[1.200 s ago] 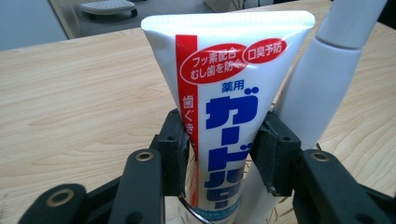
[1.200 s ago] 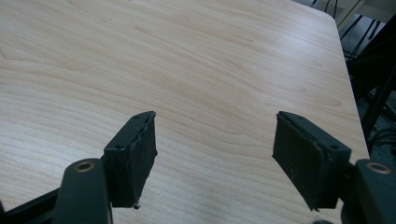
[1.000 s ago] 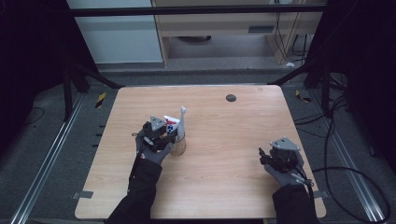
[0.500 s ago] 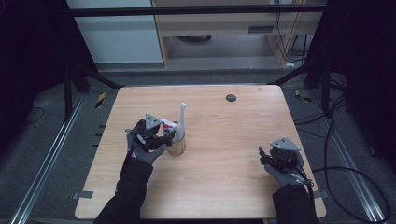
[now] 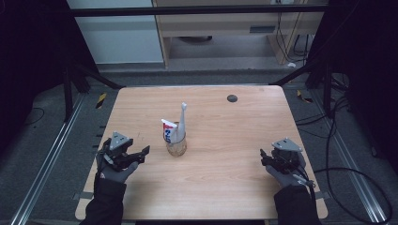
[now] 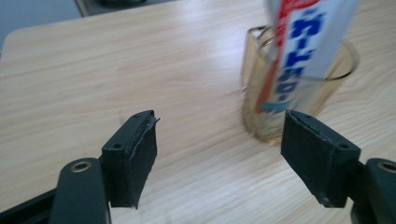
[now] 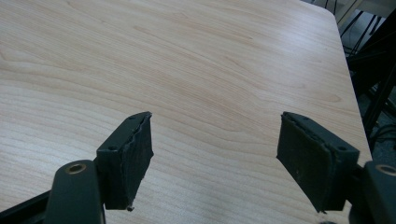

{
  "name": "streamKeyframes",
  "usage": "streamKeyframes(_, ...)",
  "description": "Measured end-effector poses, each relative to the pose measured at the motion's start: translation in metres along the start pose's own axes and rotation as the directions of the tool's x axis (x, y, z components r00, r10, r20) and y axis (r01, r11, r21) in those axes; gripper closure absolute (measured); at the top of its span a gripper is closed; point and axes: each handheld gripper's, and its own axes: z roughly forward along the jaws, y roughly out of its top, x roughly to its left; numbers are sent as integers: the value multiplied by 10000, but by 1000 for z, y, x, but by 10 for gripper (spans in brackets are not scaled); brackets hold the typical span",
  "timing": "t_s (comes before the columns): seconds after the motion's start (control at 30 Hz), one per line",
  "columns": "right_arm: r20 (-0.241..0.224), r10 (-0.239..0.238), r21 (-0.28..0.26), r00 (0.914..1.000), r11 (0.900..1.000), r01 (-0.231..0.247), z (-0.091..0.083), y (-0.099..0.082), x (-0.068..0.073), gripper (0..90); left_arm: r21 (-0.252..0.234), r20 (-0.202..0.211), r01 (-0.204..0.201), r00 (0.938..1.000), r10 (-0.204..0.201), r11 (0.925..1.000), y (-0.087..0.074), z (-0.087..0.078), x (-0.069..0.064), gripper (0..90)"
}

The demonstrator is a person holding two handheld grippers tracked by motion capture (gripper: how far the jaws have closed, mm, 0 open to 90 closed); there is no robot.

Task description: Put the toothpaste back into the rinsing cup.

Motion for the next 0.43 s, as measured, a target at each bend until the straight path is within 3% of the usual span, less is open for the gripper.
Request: streamKeyframes(0.43,-153,209,54,9997,9998,-208,1,-2,-4,249,643,-763,552,9958,-502,9964,-28,-2,30,246)
